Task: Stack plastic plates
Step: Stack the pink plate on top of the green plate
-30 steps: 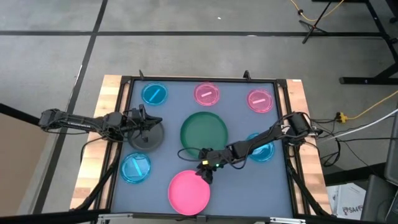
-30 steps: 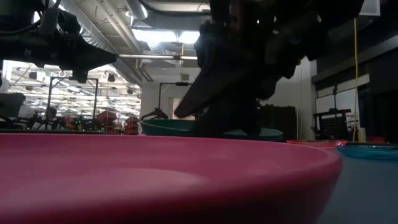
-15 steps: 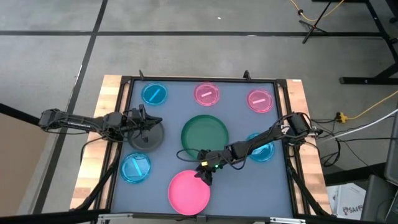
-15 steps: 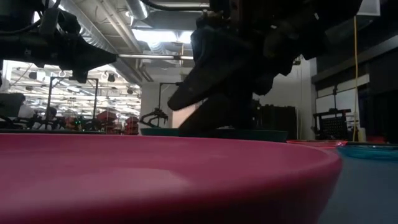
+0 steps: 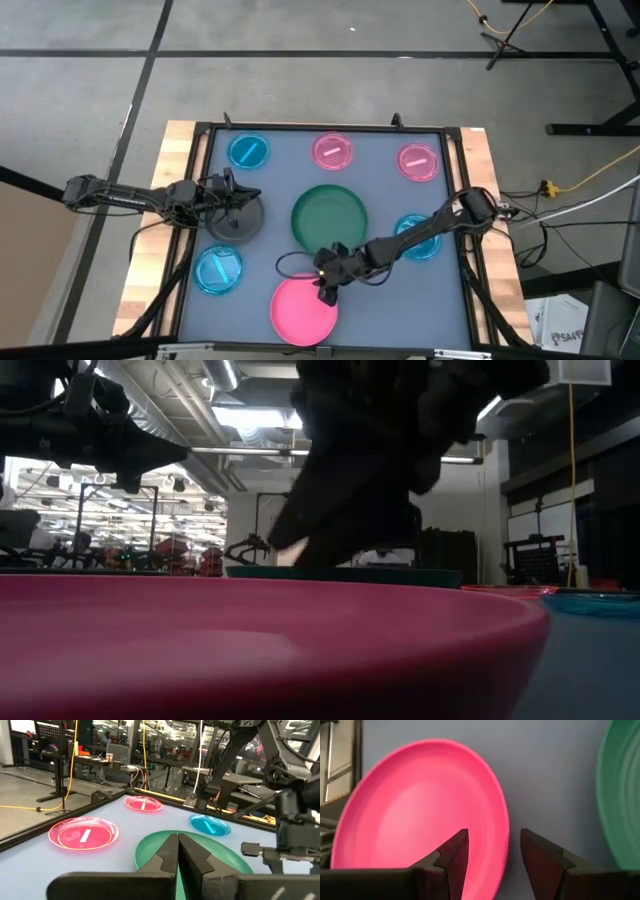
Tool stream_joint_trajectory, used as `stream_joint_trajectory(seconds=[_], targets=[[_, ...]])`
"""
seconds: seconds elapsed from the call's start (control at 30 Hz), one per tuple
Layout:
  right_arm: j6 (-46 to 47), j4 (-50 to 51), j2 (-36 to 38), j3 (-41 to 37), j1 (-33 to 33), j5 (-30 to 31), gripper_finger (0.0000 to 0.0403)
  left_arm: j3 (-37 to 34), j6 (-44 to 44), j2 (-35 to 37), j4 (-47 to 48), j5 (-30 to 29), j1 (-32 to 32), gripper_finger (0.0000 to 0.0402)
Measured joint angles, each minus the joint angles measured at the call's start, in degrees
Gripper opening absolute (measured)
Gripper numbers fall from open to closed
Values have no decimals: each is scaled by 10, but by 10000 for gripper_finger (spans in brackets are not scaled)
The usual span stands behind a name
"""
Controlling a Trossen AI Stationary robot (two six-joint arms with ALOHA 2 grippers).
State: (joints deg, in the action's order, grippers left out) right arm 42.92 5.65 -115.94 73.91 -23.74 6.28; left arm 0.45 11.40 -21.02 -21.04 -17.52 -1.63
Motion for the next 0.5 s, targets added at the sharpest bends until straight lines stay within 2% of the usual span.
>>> stream_joint_trajectory(seconds=[0.4,0.5], targets=[[8,1,-14,0,0,2,170,0,-11,0,0,0,0,5],[8,-25,-22,0,-4,2,170,0,-13,0,0,0,0,5]])
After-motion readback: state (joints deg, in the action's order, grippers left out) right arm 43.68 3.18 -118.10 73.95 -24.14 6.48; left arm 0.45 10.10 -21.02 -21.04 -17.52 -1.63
